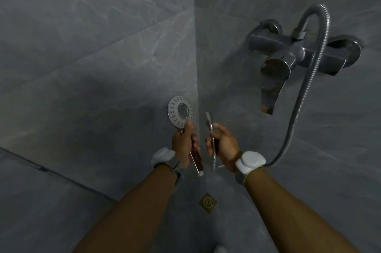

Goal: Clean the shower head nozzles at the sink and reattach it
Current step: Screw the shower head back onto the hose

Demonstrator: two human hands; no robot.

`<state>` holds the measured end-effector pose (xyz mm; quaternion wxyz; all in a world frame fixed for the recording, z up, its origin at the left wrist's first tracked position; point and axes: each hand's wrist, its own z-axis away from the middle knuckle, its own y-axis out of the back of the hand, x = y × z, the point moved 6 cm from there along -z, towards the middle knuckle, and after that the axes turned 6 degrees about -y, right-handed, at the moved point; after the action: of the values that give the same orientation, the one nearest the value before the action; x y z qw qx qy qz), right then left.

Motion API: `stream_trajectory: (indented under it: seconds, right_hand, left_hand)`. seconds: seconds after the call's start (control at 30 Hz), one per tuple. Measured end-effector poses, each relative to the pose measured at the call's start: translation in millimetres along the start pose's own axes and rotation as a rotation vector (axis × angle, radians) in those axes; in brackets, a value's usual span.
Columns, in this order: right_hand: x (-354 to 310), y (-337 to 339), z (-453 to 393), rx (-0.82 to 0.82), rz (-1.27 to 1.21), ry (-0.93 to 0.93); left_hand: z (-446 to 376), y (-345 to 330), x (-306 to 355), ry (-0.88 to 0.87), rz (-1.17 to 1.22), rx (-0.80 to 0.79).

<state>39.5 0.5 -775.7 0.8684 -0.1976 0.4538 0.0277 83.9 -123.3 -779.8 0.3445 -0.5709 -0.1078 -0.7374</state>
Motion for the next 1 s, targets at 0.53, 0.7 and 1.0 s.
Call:
stream_trajectory:
  seconds: [0.53, 0.7, 1.0]
  right_hand:
    - [34, 29, 11, 0.133, 0.155, 0.185]
    - [37, 29, 8, 0.123, 0.212, 0.214]
    - [33, 26, 10, 0.065, 0.343, 0.308]
  left_hand:
    - [-30, -49, 76, -0.191, 0.213, -0.32]
    - [-36, -56, 86, -0.135, 0.305, -0.341]
    - [-33, -53, 70, -0.041, 0.403, -0.335]
